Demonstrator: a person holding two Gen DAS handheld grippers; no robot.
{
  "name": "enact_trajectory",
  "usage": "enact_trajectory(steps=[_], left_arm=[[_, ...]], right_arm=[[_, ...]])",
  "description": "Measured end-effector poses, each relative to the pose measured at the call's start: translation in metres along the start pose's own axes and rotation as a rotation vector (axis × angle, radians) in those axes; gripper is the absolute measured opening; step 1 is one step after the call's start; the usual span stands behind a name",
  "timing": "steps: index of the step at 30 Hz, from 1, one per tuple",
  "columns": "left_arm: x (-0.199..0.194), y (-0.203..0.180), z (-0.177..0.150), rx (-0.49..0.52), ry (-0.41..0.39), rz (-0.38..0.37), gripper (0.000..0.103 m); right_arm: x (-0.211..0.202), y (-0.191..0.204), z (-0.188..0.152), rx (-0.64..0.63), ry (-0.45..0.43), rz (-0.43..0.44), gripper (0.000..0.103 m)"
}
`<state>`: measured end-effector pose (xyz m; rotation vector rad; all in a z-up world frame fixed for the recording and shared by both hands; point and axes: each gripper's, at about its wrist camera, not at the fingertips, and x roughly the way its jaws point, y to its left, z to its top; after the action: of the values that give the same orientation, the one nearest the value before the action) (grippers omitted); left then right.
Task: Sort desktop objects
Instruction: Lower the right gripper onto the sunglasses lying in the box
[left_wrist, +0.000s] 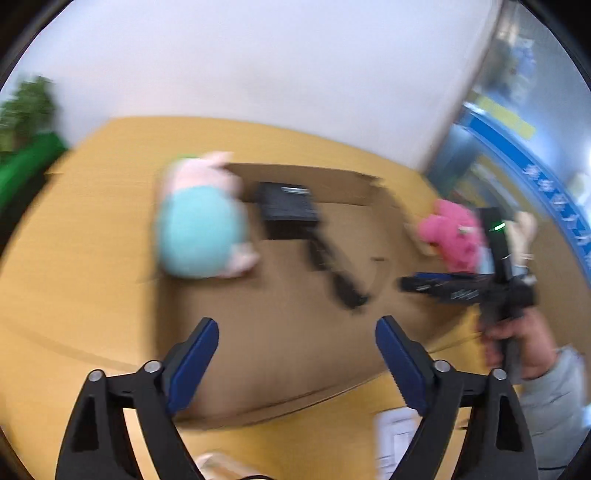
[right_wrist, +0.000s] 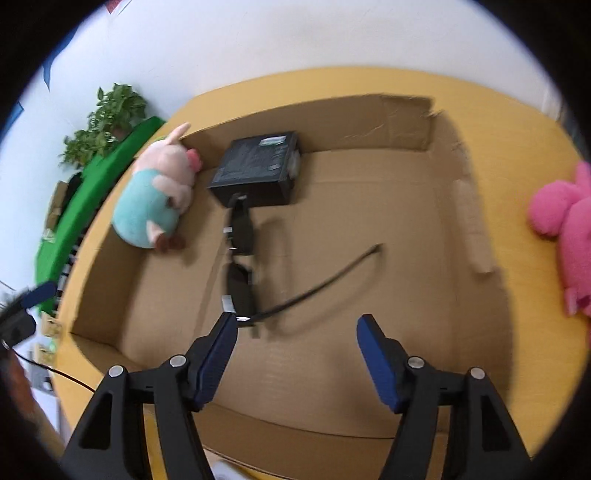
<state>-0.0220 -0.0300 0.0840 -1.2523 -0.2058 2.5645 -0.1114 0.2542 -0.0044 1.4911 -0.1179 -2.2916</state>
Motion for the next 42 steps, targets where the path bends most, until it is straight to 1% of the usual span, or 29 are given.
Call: enact_trajectory(steps=[1, 2, 3, 4, 5, 7, 11, 14, 16, 18, 19, 20, 21, 22, 23, 24, 25, 26, 27, 28, 29, 31, 33, 35, 37, 40, 41, 42], left_arm=[[0.0, 0.008, -0.007, -0.005, 0.012, 0.03, 0.088], [0.004, 0.016, -0.013, -0.015, 0.035, 0.037, 0.088], [0.009, 0.025, -0.022, -0.043, 0.068, 0.026, 0.088], [0.011, 0.03, -0.025, -0.06, 0.079, 0.018, 0.088], [0.014, 0.035, -0.03, -0.076, 0.087, 0.006, 0.088], [0.018, 0.037, -0.035, -0.073, 0.09, -0.014, 0.088], [0.026, 0.035, -0.039, -0.057, 0.098, -0.029, 0.088], [0.028, 0.033, -0.036, -0.054, 0.087, -0.047, 0.088], [0.029, 0.032, -0.032, -0.056, 0.072, -0.052, 0.088], [0.031, 0.033, -0.028, -0.059, 0.064, -0.056, 0.088], [0.033, 0.032, -0.027, -0.052, 0.063, -0.052, 0.088], [0.034, 0.031, -0.027, -0.039, 0.061, -0.045, 0.088], [0.036, 0.03, -0.027, -0.023, 0.06, -0.038, 0.086], [0.039, 0.031, -0.028, -0.015, 0.065, -0.031, 0.086], [0.042, 0.033, -0.028, -0.015, 0.07, -0.028, 0.086], [0.046, 0.036, -0.03, -0.017, 0.081, -0.025, 0.082], [0.048, 0.037, -0.03, -0.009, 0.079, -0.026, 0.08], [0.048, 0.038, -0.03, 0.003, 0.073, -0.017, 0.079], [0.049, 0.038, -0.031, 0.011, 0.074, -0.02, 0.079], [0.049, 0.038, -0.031, 0.014, 0.072, -0.024, 0.079], [0.05, 0.039, -0.03, 0.017, 0.07, -0.02, 0.079], [0.052, 0.039, -0.03, 0.031, 0.072, -0.014, 0.079], [0.052, 0.039, -0.03, 0.045, 0.077, -0.023, 0.077], [0.053, 0.039, -0.029, 0.051, 0.08, -0.008, 0.077], [0.056, 0.042, -0.027, 0.05, 0.083, 0.021, 0.076], [0.061, 0.047, -0.019, 0.033, 0.097, 0.027, 0.076], [0.063, 0.048, -0.016, 0.021, 0.105, 0.025, 0.076], [0.064, 0.048, -0.013, 0.007, 0.112, 0.021, 0.076]], right_arm=[[0.007, 0.008, 0.001, 0.002, 0.026, 0.016, 0.067], [0.013, 0.016, 0.002, -0.001, 0.049, 0.025, 0.068], [0.022, 0.024, 0.003, -0.005, 0.077, 0.025, 0.069], [0.035, 0.033, 0.006, -0.012, 0.114, 0.013, 0.069], [0.041, 0.036, 0.007, -0.015, 0.131, 0.002, 0.069], [0.058, 0.041, 0.013, -0.009, 0.169, -0.05, 0.069], [0.071, 0.045, 0.032, -0.005, 0.201, -0.112, 0.069], [0.085, 0.055, 0.043, -0.061, 0.255, -0.153, 0.069], [0.092, 0.065, 0.047, -0.12, 0.272, -0.175, 0.069], [0.099, 0.074, 0.048, -0.185, 0.285, -0.216, 0.069], [0.103, 0.078, 0.048, -0.218, 0.286, -0.231, 0.068], [0.104, 0.081, 0.048, -0.24, 0.281, -0.243, 0.06], [0.105, 0.083, 0.047, -0.256, 0.279, -0.248, 0.051], [0.105, 0.083, 0.045, -0.26, 0.285, -0.238, 0.049], [0.104, 0.083, 0.042, -0.262, 0.296, -0.222, 0.049], [0.104, 0.083, 0.038, -0.265, 0.306, -0.213, 0.051], [0.103, 0.083, 0.028, -0.273, 0.332, -0.2, 0.052], [0.102, 0.083, 0.023, -0.282, 0.341, -0.193, 0.055], [0.095, 0.085, 0.016, -0.309, 0.32, -0.189, 0.063], [0.088, 0.083, 0.007, -0.302, 0.329, -0.184, 0.064], [0.08, 0.079, -0.002, -0.268, 0.338, -0.152, 0.064], [0.067, 0.075, -0.016, -0.241, 0.33, -0.107, 0.064], [0.054, 0.072, -0.035, -0.234, 0.325, -0.095, 0.064], [0.037, 0.06, -0.049, -0.137, 0.298, -0.035, 0.063], [0.023, 0.051, -0.053, -0.084, 0.273, 0.003, 0.064], [-0.003, 0.05, -0.045, -0.077, 0.21, -0.028, 0.064], [-0.011, 0.052, -0.039, -0.07, 0.188, -0.029, 0.065], [-0.017, 0.053, -0.031, -0.07, 0.169, -0.035, 0.073]])
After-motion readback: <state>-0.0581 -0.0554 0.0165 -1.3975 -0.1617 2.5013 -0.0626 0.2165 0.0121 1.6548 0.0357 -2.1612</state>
